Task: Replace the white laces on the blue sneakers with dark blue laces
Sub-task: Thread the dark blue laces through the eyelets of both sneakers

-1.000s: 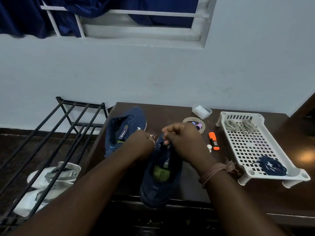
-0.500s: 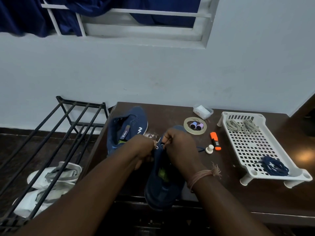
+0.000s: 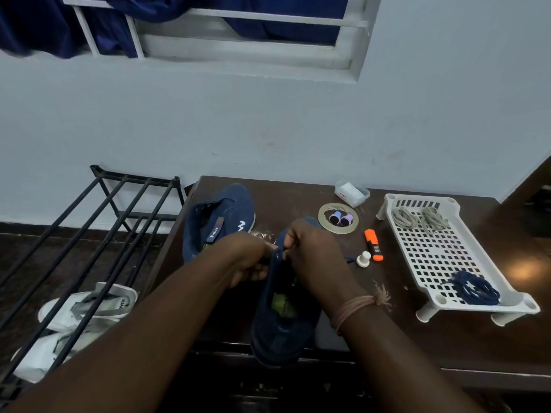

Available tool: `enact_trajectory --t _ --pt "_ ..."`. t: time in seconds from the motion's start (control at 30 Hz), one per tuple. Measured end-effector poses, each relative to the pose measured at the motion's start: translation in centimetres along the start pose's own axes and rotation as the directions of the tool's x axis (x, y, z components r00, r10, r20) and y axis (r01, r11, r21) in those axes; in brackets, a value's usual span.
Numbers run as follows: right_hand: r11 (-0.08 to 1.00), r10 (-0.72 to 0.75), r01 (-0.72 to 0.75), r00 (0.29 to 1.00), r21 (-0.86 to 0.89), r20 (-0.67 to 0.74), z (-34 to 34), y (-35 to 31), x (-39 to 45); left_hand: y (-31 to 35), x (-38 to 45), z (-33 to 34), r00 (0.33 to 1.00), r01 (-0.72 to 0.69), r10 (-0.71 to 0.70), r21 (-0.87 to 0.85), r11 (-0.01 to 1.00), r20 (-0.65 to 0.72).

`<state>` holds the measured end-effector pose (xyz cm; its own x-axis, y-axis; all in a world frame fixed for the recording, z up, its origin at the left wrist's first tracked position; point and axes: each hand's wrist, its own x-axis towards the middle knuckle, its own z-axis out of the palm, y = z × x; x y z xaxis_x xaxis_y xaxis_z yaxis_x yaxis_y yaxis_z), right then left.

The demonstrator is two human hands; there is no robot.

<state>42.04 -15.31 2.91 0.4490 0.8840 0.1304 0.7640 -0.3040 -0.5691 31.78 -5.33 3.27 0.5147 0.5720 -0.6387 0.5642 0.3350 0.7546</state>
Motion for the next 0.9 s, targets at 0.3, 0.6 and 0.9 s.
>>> enact_trajectory --t 0.3,0.6,0.9 --pt "0.961 0.249 -0.210 0.939 -0.180 0.236 -3.3 1.8 -0.2 4.7 -2.0 -0.9 0.954 -0.268 0.196 -0.348 0.898 -0.228" --pt "0.923 0.381 -0.362 0.908 -0.133 0.174 -4.0 1.9 -0.4 2.7 -1.4 -3.7 0.992 -0.079 0.128 0.812 0.579 0.005" --pt "0.928 0.367 -0.343 0.908 -0.147 0.203 -4.0 1.5 -0.5 5.2 -2.8 -4.7 0.904 -0.370 0.426 -0.565 0.738 -0.036"
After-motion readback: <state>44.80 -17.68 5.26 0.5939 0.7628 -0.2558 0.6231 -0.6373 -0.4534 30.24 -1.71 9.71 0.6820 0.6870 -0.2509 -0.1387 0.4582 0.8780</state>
